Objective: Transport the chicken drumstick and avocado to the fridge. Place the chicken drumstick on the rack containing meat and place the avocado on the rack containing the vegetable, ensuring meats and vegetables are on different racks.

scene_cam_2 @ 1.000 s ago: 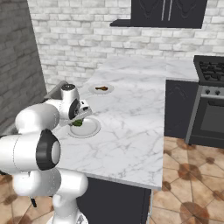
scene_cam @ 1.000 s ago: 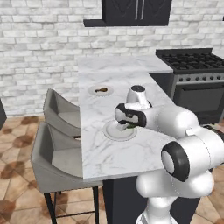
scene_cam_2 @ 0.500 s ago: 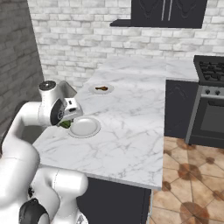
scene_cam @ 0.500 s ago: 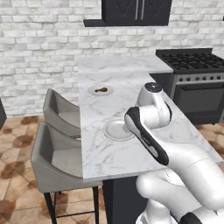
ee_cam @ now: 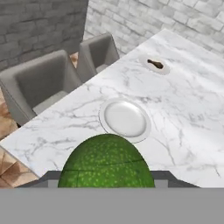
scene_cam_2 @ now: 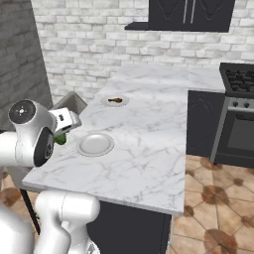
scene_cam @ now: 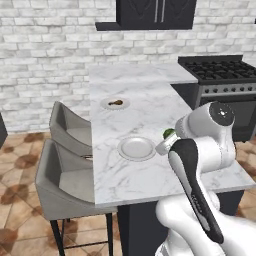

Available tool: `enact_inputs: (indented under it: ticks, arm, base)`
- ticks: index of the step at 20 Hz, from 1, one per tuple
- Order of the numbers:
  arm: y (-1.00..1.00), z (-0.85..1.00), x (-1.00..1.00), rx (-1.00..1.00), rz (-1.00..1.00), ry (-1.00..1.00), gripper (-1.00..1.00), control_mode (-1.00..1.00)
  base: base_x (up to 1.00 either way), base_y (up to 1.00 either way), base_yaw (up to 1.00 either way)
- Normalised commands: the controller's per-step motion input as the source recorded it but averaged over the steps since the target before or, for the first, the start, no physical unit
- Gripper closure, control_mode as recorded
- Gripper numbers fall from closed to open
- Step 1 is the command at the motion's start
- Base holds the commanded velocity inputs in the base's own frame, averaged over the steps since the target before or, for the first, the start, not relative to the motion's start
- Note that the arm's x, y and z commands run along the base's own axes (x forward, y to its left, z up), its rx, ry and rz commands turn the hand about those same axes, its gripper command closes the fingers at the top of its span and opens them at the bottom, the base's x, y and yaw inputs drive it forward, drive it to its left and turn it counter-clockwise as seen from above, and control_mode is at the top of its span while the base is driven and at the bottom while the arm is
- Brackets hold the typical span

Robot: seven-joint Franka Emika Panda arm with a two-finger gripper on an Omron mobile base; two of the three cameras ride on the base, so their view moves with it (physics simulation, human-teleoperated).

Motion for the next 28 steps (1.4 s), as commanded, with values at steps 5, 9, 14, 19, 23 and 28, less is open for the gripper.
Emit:
enact_inputs:
  ticks: [5, 9, 14, 19, 23, 28]
  arm:
    - [0.00, 0.66, -0.60, 0.10, 0.00, 0.00, 1.00, -1.00]
    - [0.00, 0.93, -0.72, 0.02, 0.00, -0.01, 1.00, -1.00]
    - [0.00, 0.70, -0.85, 0.00, 0.00, -0.01, 1.00, -1.00]
    - [0.05, 0.12, -0.60, 0.01, 0.00, -0.01, 1.00, 1.00]
    - [0.00, 0.00, 0.00, 0.00, 0.00, 0.00, 1.00, 1.00]
    - [0.00, 0.00, 0.00, 0.00, 0.00, 0.00, 1.00, 1.00]
  base:
    - [0.00, 0.00, 0.00]
    - [0.00, 0.00, 0.00]
    - [0.00, 0.00, 0.00]
    - [-0.39, 0.00, 0.00]
    - [-0.42, 0.00, -0.31]
    - [0.00, -0.13, -0.85]
